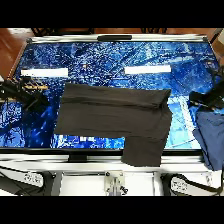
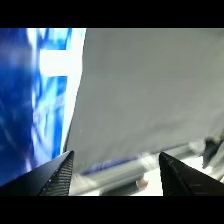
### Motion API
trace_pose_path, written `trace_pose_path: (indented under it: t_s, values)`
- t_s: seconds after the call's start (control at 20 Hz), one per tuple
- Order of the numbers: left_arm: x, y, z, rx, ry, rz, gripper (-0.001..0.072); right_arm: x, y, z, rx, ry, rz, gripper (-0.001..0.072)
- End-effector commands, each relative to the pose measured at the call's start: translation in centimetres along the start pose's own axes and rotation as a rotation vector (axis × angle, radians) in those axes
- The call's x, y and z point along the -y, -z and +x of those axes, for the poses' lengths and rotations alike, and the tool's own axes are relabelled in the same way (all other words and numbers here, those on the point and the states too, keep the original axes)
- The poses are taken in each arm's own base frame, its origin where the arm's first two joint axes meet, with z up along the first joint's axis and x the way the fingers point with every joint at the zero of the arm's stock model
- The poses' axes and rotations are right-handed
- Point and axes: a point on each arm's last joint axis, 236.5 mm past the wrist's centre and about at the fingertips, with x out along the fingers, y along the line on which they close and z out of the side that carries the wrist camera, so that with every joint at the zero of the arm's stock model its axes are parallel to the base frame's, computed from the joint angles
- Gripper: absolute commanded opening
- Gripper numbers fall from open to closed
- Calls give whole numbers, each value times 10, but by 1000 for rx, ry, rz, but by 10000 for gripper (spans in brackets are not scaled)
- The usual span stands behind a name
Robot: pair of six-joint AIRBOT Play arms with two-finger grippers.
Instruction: Fold the shirts.
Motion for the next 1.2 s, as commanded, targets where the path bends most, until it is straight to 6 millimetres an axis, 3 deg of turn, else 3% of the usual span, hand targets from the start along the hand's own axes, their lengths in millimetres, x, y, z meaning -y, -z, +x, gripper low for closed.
trace_pose_path:
  t_s: [0.0,0.2,0.4,0.8,0.85,0.9,0.95,1.0,1.1,1.15]
  values:
    - [-29,49,32,0,-17,-55,629,16,55,2,-74,-8,8,460]
    - [-49,64,58,5,-8,-64,625,4,68,14,-97,-57,7,459]
    - [-49,55,65,29,-10,-49,624,1,60,15,-60,-70,26,459]
    - [-31,61,108,-13,31,-35,583,1,60,15,-61,-70,33,459]
    - [-29,61,110,-19,30,-27,392,1,60,15,-60,-69,34,459]
    - [-26,63,111,-29,32,-22,151,1,60,15,-61,-66,41,459]
    - [-24,67,111,-47,39,-18,42,1,62,17,-69,-68,46,459]
    - [-21,71,111,-65,46,-15,33,-2,67,23,-92,-84,38,461]
    - [-18,78,110,-91,60,-1,33,-17,86,45,-165,-154,4,621]
    - [-16,81,110,-103,66,11,32,-21,96,59,-203,-176,13,620]
